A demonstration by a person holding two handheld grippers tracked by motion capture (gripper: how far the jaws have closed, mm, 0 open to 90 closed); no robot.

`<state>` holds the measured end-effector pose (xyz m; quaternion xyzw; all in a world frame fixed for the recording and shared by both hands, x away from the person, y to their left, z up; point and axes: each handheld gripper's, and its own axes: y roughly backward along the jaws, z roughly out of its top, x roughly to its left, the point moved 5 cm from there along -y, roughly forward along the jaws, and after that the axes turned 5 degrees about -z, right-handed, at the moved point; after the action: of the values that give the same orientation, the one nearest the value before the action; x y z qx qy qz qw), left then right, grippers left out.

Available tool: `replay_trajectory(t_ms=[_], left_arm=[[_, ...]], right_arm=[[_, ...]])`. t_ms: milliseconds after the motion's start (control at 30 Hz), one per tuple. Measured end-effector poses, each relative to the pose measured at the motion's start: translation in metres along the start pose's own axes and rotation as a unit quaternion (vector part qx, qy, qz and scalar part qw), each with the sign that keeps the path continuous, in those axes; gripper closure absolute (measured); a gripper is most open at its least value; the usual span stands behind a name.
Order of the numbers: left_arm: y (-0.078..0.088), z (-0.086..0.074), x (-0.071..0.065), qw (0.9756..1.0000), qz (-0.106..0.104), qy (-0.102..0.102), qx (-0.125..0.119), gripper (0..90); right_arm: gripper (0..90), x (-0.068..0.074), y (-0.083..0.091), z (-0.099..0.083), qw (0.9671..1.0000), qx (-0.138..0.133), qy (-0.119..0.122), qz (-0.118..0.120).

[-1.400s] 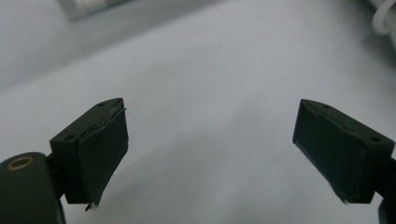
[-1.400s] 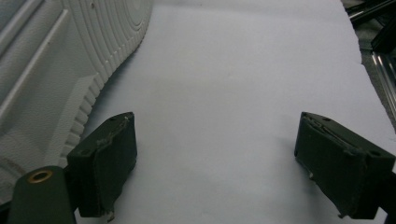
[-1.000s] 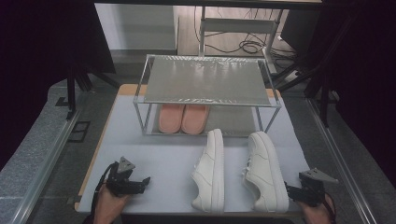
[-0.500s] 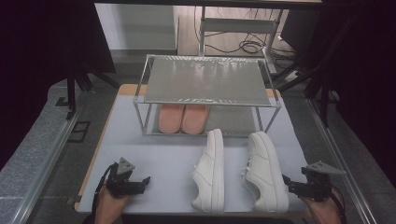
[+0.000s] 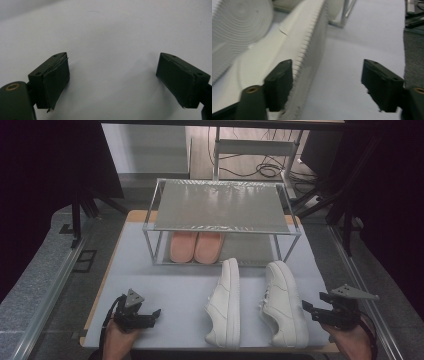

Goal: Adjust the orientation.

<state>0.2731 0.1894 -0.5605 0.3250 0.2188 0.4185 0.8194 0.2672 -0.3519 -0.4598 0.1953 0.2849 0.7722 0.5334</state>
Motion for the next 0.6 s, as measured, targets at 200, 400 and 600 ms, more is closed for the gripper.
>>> replay_trajectory(t_ms=[200,400,600], left_arm=[[0.0,0.0,0.0,1.0,0.0,0.0,-0.001,11.6],[0.0,0.0,0.0,1.0,0.001,0.0,-0.001,11.6],[0.0,0.0,0.0,1.0,0.001,0.0,-0.001,11.7]], right_arm=[[52.7,0.017,0.003,0.012,0.9992,0.006,0.018,0.035],[79.2,0.028,-0.004,0.015,0.9974,0.026,0.034,0.058],[89.7,0.031,-0.007,0.016,0.9971,0.029,0.043,0.056]])
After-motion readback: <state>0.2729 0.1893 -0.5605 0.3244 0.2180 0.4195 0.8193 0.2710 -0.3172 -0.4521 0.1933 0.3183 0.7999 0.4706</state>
